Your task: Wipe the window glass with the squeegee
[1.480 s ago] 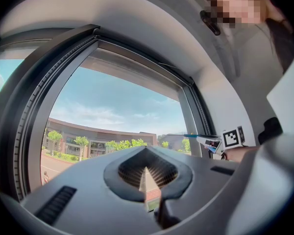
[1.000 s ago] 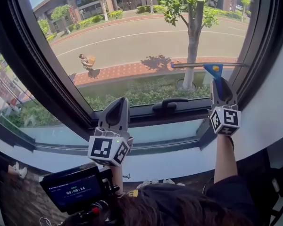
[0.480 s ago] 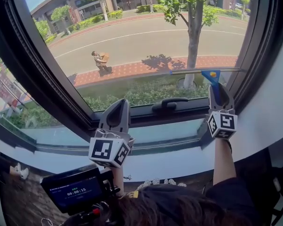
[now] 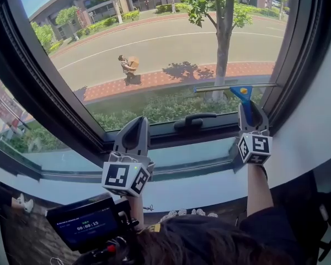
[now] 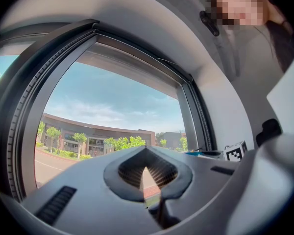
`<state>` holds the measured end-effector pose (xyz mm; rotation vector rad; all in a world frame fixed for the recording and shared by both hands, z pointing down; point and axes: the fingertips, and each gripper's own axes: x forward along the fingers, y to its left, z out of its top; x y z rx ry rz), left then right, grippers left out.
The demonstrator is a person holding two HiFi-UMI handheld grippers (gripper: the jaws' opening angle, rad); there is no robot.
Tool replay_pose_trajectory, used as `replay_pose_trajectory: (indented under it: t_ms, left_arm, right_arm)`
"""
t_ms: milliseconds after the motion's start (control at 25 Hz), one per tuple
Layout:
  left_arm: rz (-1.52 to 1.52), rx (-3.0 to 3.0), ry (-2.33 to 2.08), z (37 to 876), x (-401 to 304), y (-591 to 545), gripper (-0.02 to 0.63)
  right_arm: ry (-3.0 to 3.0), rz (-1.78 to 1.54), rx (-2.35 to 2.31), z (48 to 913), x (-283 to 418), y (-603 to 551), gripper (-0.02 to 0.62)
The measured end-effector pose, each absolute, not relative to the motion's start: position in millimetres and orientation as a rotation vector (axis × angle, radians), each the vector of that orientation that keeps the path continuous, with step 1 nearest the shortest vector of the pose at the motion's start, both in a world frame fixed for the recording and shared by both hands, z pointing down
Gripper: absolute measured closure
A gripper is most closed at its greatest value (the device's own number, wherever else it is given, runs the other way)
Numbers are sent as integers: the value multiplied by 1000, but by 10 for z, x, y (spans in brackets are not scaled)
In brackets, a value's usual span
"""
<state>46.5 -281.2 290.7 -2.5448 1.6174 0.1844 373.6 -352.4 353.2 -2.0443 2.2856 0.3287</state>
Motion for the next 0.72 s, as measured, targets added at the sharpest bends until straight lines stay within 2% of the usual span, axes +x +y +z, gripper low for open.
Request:
replay_pose_trajectory:
  t_ms: [720]
  left_arm:
    - [174,-2528,1652,2886,412,-2834,604]
  right_arm:
    - [2340,224,-2088,3977,3718,-3542,454]
